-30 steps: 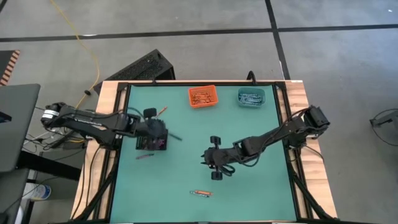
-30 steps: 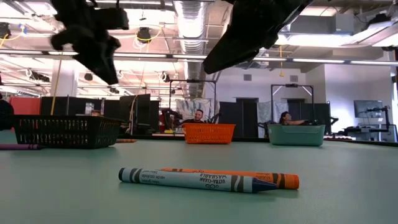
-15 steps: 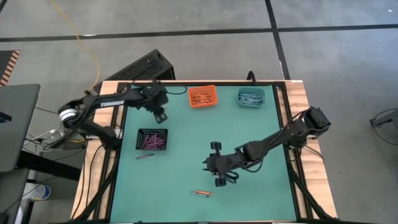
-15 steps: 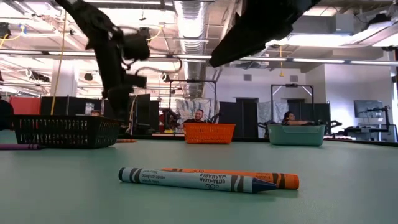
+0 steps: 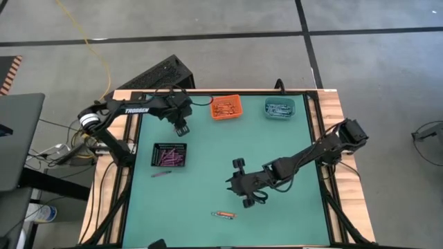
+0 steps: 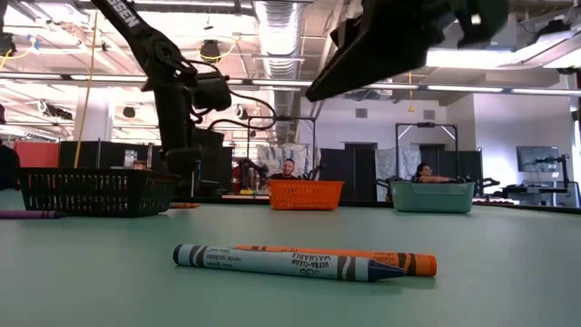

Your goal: Sort crayons

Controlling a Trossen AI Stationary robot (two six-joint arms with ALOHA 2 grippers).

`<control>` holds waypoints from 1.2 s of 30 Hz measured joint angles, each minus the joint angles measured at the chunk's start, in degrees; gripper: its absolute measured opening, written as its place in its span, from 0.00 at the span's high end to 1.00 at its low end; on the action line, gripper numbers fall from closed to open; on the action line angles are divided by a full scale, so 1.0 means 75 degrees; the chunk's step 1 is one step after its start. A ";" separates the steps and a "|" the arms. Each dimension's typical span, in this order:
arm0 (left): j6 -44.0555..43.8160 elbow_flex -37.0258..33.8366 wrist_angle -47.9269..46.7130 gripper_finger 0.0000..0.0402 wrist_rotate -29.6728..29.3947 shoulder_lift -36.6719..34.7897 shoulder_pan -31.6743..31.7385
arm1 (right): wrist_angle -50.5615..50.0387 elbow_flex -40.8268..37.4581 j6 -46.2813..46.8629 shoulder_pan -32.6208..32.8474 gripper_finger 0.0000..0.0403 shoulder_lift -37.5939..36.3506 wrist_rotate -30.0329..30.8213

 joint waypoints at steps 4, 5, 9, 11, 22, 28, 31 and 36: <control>0.0056 0.0000 -0.0043 0.72 0.0067 0.0158 0.0181 | 0.0382 -0.0629 -0.0410 -0.0250 0.71 -0.0356 -0.0010; 0.0090 0.0000 -0.0043 0.72 0.0127 0.0203 0.0236 | 0.0489 -0.0874 -0.0331 -0.0371 0.71 -0.0519 -0.0011; 0.0198 -0.0003 -0.0035 0.72 0.0547 0.0240 0.0526 | 0.1371 -0.2172 0.0076 -0.0894 0.71 -0.1548 0.0032; 0.0201 0.0000 0.0004 0.72 0.0660 0.0240 0.0657 | 0.2137 -0.3058 0.0244 -0.1083 0.71 -0.2206 0.0036; 0.0396 0.0065 -0.0267 0.76 0.1028 0.0877 0.0989 | 0.7548 -0.7320 0.1010 -0.1448 0.71 -0.4957 0.0688; 0.0281 0.0122 -0.0199 0.97 0.0990 0.0961 0.0864 | 0.7656 -0.7589 0.0967 -0.1434 0.71 -0.6072 0.0685; 0.0113 0.0323 -0.0241 0.97 0.1007 0.0735 0.0864 | 0.7463 -0.7584 0.0973 -0.1413 0.71 -0.6327 0.0578; -0.0454 0.1037 0.0605 0.97 0.2069 0.0227 0.0688 | 0.7300 -0.7595 0.0973 -0.1225 0.71 -0.6420 0.0552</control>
